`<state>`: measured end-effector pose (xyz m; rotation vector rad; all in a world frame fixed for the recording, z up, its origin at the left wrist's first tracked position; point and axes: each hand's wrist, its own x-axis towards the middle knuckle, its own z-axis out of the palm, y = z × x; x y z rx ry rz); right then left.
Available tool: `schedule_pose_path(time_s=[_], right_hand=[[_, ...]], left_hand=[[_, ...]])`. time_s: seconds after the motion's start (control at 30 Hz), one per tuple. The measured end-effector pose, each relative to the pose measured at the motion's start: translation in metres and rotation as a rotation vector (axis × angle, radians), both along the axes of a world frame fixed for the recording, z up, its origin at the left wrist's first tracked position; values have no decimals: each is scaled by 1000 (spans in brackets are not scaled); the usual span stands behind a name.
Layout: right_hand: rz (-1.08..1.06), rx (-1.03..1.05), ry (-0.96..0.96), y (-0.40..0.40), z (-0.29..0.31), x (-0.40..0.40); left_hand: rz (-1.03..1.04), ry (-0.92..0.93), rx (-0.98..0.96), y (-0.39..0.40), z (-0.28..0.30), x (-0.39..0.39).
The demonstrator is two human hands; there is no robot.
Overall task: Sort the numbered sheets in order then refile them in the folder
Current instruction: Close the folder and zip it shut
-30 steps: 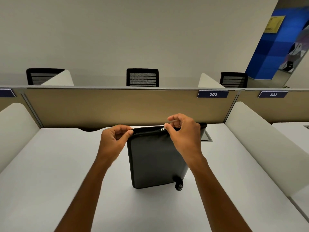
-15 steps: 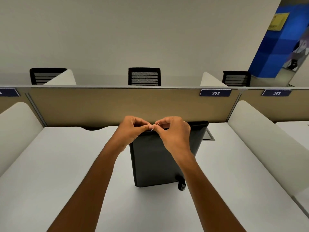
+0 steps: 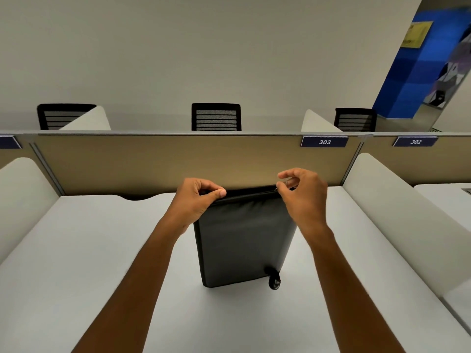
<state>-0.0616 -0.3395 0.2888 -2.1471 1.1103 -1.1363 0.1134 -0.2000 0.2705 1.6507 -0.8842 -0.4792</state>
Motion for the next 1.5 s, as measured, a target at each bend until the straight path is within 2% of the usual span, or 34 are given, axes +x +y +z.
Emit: schedule_pose_path(time_s=[0.63,0.73,0.83,0.93,1.0,1.1,1.23,1.37,1.5], right_hand=[[-44,-22,22,-61,2,-44],[-16,-124,108,-65,-6,-39],[181,-267,214,-55,-1,-30],[518,-243,366,-29,10,-9],[635,-217,529,-15,13,11],[673,-267,688,1,14,41],[637,-403,856,17,13,64],[607,-422,803,20,10,62],[501,-402,698,22,15,54]], left_hand=[[-38,0,5,-11,-3,9],[-50,32,12,-9,-1,11],[-51,59,-10,-7,-1,10],[-27,94,-80,-6,-4,3],[-14,106,-124,-5,-7,-2],[87,108,-230,-1,-19,-6],[357,133,-316,8,-47,-16],[578,166,-242,24,-72,-31],[675,226,-98,33,-96,-34]])
